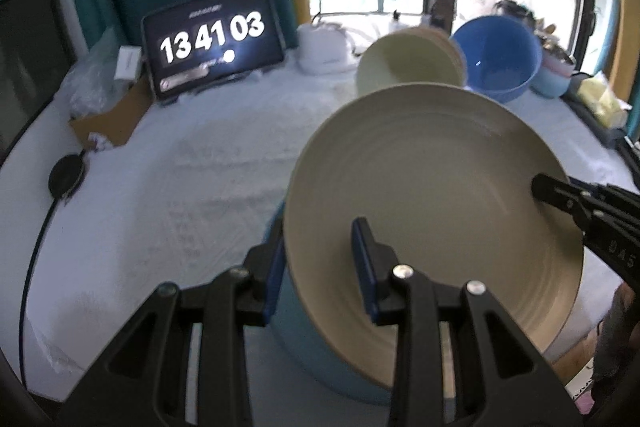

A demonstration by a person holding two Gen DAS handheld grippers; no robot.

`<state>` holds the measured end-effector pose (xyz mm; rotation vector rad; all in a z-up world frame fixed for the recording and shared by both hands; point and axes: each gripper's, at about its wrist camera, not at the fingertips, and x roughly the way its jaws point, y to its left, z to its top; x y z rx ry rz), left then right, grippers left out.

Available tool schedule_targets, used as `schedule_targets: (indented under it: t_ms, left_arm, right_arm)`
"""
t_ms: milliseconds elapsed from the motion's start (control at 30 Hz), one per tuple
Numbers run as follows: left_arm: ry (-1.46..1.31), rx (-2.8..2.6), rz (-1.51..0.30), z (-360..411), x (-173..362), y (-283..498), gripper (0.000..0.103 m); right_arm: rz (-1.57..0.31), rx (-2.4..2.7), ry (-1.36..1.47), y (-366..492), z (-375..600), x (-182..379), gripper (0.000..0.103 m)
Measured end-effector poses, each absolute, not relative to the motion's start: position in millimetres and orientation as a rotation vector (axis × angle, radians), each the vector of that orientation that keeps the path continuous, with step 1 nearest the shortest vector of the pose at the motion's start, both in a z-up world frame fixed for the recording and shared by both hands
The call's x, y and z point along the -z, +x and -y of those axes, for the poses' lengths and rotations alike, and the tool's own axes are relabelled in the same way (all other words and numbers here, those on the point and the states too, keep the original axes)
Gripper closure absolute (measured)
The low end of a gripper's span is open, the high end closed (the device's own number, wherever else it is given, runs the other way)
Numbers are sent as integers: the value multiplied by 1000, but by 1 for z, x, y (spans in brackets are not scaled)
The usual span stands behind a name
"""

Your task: Organize plates and bowls

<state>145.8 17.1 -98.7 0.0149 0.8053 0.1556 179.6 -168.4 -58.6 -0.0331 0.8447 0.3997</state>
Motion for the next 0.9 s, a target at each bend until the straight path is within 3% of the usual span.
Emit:
schedule_targets:
  t_ms: [367, 567, 900]
  left_arm:
    - [88, -191, -843, -13, 121, 150, 68]
    - [44, -179, -833, -18, 117, 148, 64]
    - [-48, -187, -749, -24, 92, 131, 60]
  right_arm:
    - [-868, -366, -100, 181, 149, 83, 86]
    - [-863, -371, -71, 181, 154, 88, 70]
    - [-818, -356, -25, 177, 173, 69, 67]
